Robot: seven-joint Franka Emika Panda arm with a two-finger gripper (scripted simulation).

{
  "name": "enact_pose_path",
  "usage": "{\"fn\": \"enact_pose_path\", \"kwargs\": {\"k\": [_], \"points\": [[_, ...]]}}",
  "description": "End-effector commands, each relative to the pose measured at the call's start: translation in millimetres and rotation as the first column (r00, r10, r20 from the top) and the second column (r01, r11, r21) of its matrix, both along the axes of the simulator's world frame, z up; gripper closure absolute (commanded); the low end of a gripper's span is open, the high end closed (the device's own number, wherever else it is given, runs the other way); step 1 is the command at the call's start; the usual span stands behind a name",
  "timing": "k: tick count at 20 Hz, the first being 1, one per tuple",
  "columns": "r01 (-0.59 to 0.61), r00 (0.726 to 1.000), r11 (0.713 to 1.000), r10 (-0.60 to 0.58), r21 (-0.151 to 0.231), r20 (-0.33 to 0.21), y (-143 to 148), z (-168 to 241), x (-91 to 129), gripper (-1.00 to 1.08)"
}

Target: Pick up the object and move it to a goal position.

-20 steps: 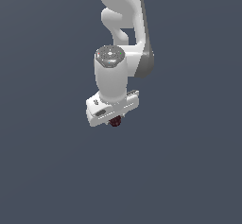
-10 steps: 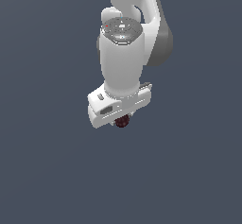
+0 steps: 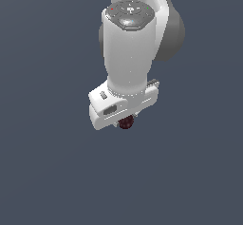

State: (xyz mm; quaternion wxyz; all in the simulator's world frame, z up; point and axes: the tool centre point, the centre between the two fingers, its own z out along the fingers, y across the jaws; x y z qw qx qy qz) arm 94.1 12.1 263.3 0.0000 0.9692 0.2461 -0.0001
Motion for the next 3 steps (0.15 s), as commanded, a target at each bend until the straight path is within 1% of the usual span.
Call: {"fn": "enact_pose_path", "kwargs": {"k": [1, 3], "points": [[0.0, 1.0, 1.0, 0.0, 0.0, 0.0, 0.8, 3.0, 1.8, 1.08], [0.0, 1.0, 1.0, 0.0, 0.0, 0.0, 1.0, 3.5, 2.2, 1.08]]}}
